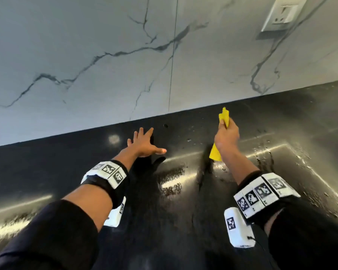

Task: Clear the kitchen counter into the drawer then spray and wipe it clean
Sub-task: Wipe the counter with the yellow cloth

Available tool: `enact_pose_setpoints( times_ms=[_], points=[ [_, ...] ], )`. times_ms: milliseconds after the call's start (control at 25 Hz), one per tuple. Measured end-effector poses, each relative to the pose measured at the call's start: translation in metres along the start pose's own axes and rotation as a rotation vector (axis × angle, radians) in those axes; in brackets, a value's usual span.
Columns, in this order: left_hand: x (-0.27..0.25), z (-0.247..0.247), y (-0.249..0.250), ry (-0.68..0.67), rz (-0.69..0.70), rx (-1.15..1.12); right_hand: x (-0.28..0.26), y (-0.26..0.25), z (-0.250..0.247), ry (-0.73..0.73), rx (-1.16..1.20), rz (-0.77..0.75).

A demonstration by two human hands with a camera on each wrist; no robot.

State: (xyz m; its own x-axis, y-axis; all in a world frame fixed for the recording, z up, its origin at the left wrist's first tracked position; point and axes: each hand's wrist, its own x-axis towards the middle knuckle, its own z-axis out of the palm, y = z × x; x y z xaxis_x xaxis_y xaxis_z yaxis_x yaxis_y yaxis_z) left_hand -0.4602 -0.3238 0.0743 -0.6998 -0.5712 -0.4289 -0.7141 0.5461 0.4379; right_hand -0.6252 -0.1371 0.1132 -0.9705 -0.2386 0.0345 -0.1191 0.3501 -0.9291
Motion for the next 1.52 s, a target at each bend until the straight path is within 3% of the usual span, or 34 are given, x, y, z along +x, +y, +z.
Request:
enact_pose_setpoints(
  times_ms=[40, 120, 200, 280, 360, 440, 480, 520, 560, 640, 680, 720, 760, 840, 880, 960, 1000, 1040, 1120, 1160, 1240, 1320, 1400, 1440, 1520],
  points=[
    [0.01, 0.001, 0.001, -0.03, -0.02, 0.017, 0.019, 0.005, 0.012, 0.008, -0.159, -0.131],
    [0.024, 0.011, -0.001, -0.086, -0.055, 0.056, 0.049, 0.02, 0.046, -0.13, -0.572, -0.358],
    [0.033, 0.015, 0.0, -0.124, -0.084, 0.053, 0.064, 0.036, 0.086, -0.362, -0.847, -0.309],
    [0.035, 0.015, 0.002, -0.142, -0.096, 0.058, 0.054, 0.043, 0.122, -0.561, -0.973, -0.242],
    [0.039, 0.013, 0.003, -0.178, -0.113, 0.079, 0.033, 0.043, 0.14, -0.807, -1.001, -0.511],
    [0.04, 0.009, 0.004, -0.209, -0.118, 0.085, 0.038, 0.045, 0.123, -1.087, -0.947, -0.792],
    [0.04, 0.008, 0.004, -0.221, -0.119, 0.079, 0.06, 0.049, 0.106, -1.113, -0.942, -0.873],
    [0.039, 0.007, 0.004, -0.237, -0.118, 0.076, 0.09, 0.056, 0.089, -1.054, -0.938, -0.847],
    [0.037, 0.006, 0.004, -0.249, -0.114, 0.074, 0.123, 0.063, 0.072, -0.919, -0.93, -0.719],
    [0.037, 0.004, 0.005, -0.254, -0.116, 0.072, 0.17, 0.067, 0.052, -0.602, -0.941, -0.293],
    [0.037, 0.003, 0.006, -0.26, -0.121, 0.073, 0.175, 0.066, 0.057, -0.52, -0.944, -0.121],
    [0.036, 0.003, 0.007, -0.269, -0.124, 0.069, 0.159, 0.06, 0.069, -0.521, -0.942, -0.059],
    [0.035, 0.002, 0.007, -0.271, -0.123, 0.067, 0.129, 0.055, 0.085, -0.561, -0.972, -0.107],
    [0.034, 0.001, 0.006, -0.281, -0.115, 0.076, 0.048, 0.052, 0.104, -0.748, -0.966, -0.371],
    [0.033, -0.002, 0.006, -0.296, -0.109, 0.08, 0.013, 0.055, 0.096, -0.866, -0.945, -0.484],
    [0.031, -0.007, 0.006, -0.306, -0.092, 0.071, -0.005, 0.068, 0.054, -0.926, -0.951, -0.598],
    [0.029, -0.007, 0.004, -0.294, -0.082, 0.055, 0.009, 0.074, 0.029, -0.888, -1.018, -0.53],
    [0.025, -0.005, 0.002, -0.257, -0.068, 0.043, 0.029, 0.078, 0.007, -0.82, -1.047, -0.367],
    [0.014, 0.01, -0.005, -0.109, -0.024, 0.054, 0.062, 0.085, -0.015, -0.544, -0.963, -0.019],
    [0.004, 0.02, -0.011, -0.05, -0.009, 0.064, 0.062, 0.083, -0.011, -0.452, -0.937, 0.061],
    [-0.022, 0.039, -0.022, 0.002, 0.013, 0.101, 0.015, 0.073, 0.025, -0.492, -1.01, -0.081],
    [-0.052, 0.046, -0.036, -0.016, 0.019, 0.121, -0.078, 0.063, 0.048, -0.809, -1.009, -0.404],
    [-0.083, 0.044, -0.048, -0.131, 0.035, 0.127, -0.159, 0.07, 0.019, -1.161, -0.938, -0.723],
    [-0.099, 0.045, -0.053, -0.199, 0.062, 0.152, -0.171, 0.078, -0.009, -1.234, -0.916, -0.865],
    [-0.131, 0.056, -0.059, -0.264, 0.114, 0.196, -0.137, 0.096, -0.055, -1.275, -0.954, -1.057]
  ],
)
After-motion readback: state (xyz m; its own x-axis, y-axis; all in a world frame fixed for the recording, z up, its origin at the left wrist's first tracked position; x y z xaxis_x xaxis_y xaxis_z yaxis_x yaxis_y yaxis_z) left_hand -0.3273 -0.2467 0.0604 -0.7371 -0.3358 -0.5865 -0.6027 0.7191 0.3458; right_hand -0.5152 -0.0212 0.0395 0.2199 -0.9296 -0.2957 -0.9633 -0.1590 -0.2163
